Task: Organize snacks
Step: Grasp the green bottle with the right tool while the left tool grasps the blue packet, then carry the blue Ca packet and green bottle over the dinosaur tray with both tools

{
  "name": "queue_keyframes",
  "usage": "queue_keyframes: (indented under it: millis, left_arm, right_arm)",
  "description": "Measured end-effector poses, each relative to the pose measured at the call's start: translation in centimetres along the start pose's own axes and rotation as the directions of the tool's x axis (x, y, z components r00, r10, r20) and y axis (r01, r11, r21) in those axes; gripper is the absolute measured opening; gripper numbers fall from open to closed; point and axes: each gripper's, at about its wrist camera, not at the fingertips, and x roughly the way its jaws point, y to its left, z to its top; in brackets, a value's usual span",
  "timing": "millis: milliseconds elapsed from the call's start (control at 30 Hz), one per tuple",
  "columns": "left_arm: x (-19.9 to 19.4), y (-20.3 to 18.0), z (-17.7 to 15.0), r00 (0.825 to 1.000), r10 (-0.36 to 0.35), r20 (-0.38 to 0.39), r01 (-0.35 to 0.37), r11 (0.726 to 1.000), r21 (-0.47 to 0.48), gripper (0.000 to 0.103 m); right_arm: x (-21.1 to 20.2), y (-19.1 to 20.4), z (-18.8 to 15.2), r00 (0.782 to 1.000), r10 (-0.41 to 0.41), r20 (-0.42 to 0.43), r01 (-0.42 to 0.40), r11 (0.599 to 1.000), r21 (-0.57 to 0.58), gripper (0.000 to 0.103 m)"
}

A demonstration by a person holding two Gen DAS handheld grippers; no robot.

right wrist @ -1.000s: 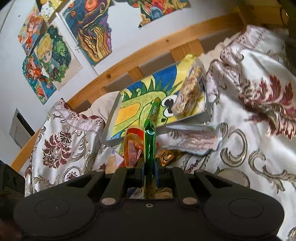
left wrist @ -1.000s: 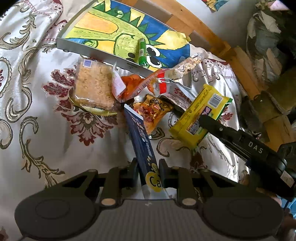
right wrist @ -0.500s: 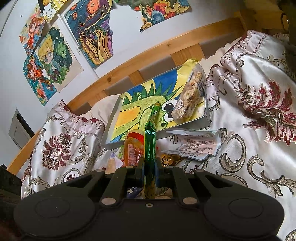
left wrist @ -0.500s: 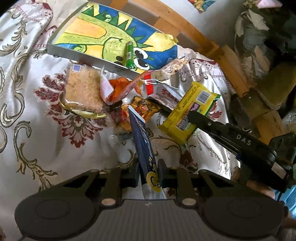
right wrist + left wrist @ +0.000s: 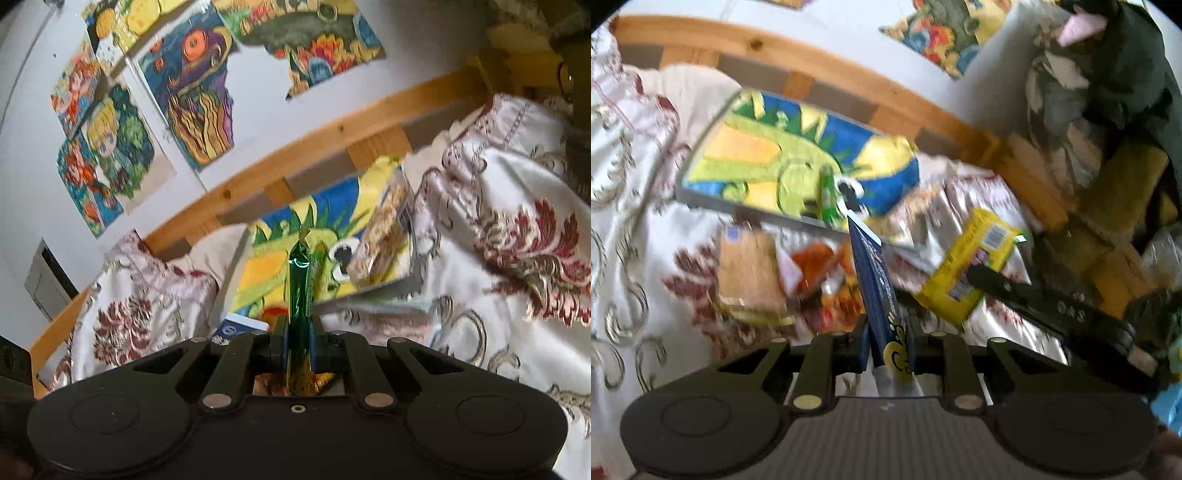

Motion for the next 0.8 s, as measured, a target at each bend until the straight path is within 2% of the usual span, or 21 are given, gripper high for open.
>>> queue_keyframes:
  millis: [200, 367, 533, 800]
  left_arm:
    - [1.4, -0.1, 3.5, 0.989, 0.108, 0.104, -0.111, 0.994, 0.017, 0.022]
    - [4.4, 0.5, 6.9, 0.971, 0.187, 0.147, -0.189, 0.982, 0.003, 0.022]
    - [7.7, 1.2, 9.3, 0.962, 0.237, 0.136, -0.235, 0.971, -0.036, 0.022]
    - [13.0, 2.5, 11.1, 0.945, 0.309, 0.105, -0.308, 0.951, -0.021, 0.022]
  right_arm:
    - [1.8, 0.4, 1.6, 0.997, 0.039, 0.072, -0.036, 0.998, -0.042, 0.011]
    - [5.4, 0.1, 3.7, 0.991, 0.082, 0.104, -0.078, 0.996, -0.044, 0.011]
    - [9.0, -0.5, 4.9, 0.991, 0.078, 0.107, -0.073, 0.996, -0.052, 0.011]
    - [12.7, -1.3, 5.0, 0.997, 0.074, 0.033, -0.071, 0.994, -0.088, 0.011]
